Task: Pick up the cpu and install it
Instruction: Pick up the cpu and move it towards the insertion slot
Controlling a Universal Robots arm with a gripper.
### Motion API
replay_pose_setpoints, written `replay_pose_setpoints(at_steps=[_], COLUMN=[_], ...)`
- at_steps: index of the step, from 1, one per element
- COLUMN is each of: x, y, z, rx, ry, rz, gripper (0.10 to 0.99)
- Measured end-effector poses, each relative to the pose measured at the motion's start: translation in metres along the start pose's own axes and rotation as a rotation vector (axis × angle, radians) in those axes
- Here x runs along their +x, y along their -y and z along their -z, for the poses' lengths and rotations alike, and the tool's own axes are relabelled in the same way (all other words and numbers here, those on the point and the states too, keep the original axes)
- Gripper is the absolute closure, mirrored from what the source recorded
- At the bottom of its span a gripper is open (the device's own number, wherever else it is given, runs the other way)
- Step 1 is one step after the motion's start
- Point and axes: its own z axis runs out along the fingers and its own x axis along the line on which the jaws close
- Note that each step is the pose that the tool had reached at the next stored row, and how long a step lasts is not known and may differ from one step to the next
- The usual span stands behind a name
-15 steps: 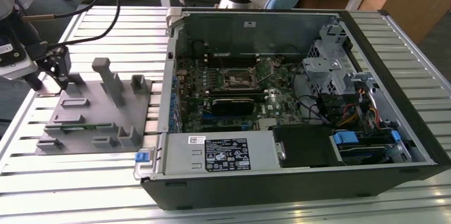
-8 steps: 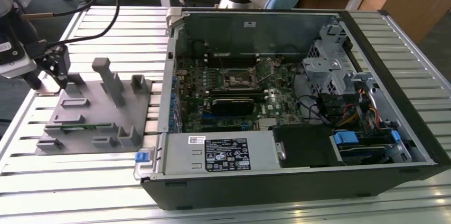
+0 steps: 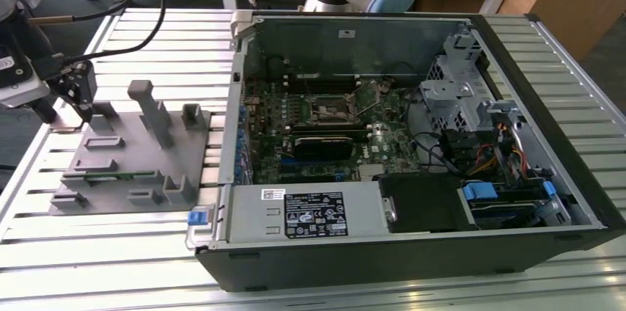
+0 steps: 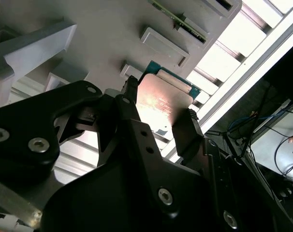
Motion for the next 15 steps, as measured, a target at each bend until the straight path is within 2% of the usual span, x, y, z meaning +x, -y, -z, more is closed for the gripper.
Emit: replay_pose_setpoints(at_steps=[15], x=[0.0001], y=[-0.0002], z=[0.0043], rx=[0.000], ry=[-0.0001], rz=[0.000], gripper=[0.545])
